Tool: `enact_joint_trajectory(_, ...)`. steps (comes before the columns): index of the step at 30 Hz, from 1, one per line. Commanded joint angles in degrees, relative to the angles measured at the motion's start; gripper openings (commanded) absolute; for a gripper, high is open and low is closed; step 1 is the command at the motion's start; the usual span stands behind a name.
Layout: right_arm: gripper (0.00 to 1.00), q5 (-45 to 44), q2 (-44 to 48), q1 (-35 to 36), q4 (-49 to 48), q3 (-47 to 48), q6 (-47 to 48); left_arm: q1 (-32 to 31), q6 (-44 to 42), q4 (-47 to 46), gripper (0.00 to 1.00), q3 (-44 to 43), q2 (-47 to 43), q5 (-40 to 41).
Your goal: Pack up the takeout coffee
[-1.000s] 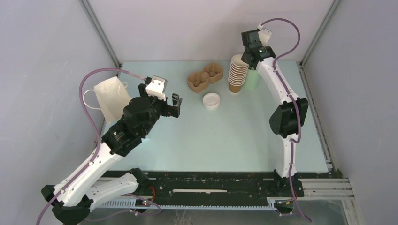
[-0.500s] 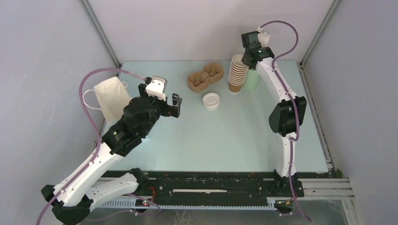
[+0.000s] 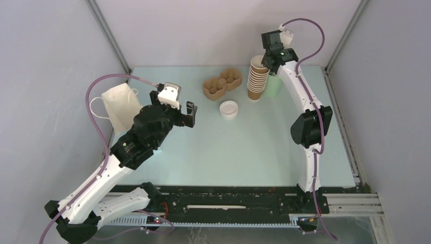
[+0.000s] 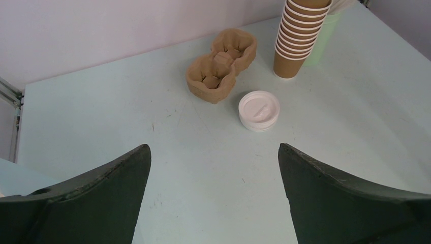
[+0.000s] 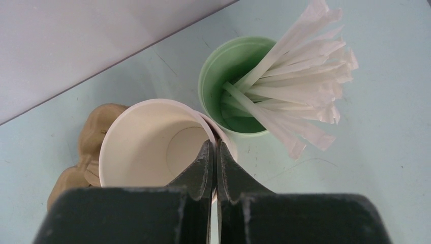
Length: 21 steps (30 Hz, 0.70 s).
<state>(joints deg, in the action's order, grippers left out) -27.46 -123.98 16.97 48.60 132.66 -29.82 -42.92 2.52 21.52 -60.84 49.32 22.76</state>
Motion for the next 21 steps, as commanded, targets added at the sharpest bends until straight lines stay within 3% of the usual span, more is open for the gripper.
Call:
enact_joint_trajectory(1, 0.00, -1.45, 1.17, 0.34, 0.16, 4.01, 0.91, -0.37, -1.03, -2.09, 1.00, 1.20, -0.63, 0.57)
enact_joint_trajectory(12, 0.00, 4.09, 14.81, 0.86, 0.08, 3.24, 7.21, -0.38, -0.85, -2.03, 1.00, 1.02, -0.19, 0.65)
enact_joint_trajectory(17, 0.00, 21.57, 28.77, 3.99, -4.48, -14.69, 18.17, -0.38, -0.44, -1.94, 1.00, 0.87, -0.06, 0.72)
enact_joint_trajectory(21, 0.00, 26.67, 39.42, 11.74, -7.54, -32.63, 23.82, -0.35, 0.17, -1.82, 1.00, 0.68, -0.10, 2.13)
